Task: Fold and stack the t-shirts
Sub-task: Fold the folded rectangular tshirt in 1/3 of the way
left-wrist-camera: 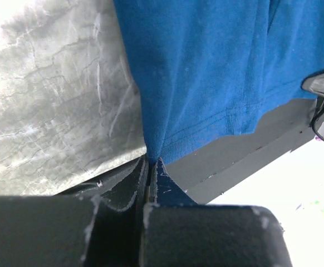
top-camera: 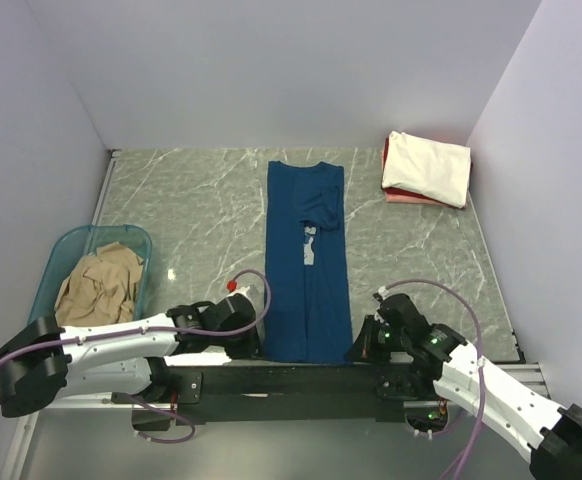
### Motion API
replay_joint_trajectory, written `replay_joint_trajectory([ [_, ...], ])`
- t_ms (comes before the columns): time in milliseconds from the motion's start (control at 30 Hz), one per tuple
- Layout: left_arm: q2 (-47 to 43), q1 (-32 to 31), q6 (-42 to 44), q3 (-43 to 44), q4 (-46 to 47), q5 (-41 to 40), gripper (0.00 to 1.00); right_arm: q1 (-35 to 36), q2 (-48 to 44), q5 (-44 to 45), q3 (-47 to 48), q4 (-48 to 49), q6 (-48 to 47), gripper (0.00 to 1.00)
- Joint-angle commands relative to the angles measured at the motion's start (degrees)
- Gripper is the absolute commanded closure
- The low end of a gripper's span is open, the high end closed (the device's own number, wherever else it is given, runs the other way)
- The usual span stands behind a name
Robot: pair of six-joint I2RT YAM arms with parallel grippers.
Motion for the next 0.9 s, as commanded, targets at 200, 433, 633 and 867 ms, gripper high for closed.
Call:
replay_joint_trajectory([
  [200, 3.1, 2.4, 5.3, 12.1, -5.6, -4.3, 0.99, 0.5, 10.8, 5.8, 19.1, -4.8, -9.4, 1.0],
  [433, 7.2, 13.4, 9.8, 22.0, -5.8, -4.3, 1.0, -2.1, 22.7, 11.3, 31.4, -0.4, -12.6, 1.0],
  [633, 16.8, 21.4, 9.8, 29.4, -1.2, -3.3, 1.0, -9.6, 35.5, 10.5, 37.9, 7.5, -12.9, 1.0],
  [867, 30.1, 26.6, 9.0, 39.0, 1.6, -3.0, 0.99, -16.4, 49.3, 8.9, 45.7, 12.5, -13.4, 1.0],
])
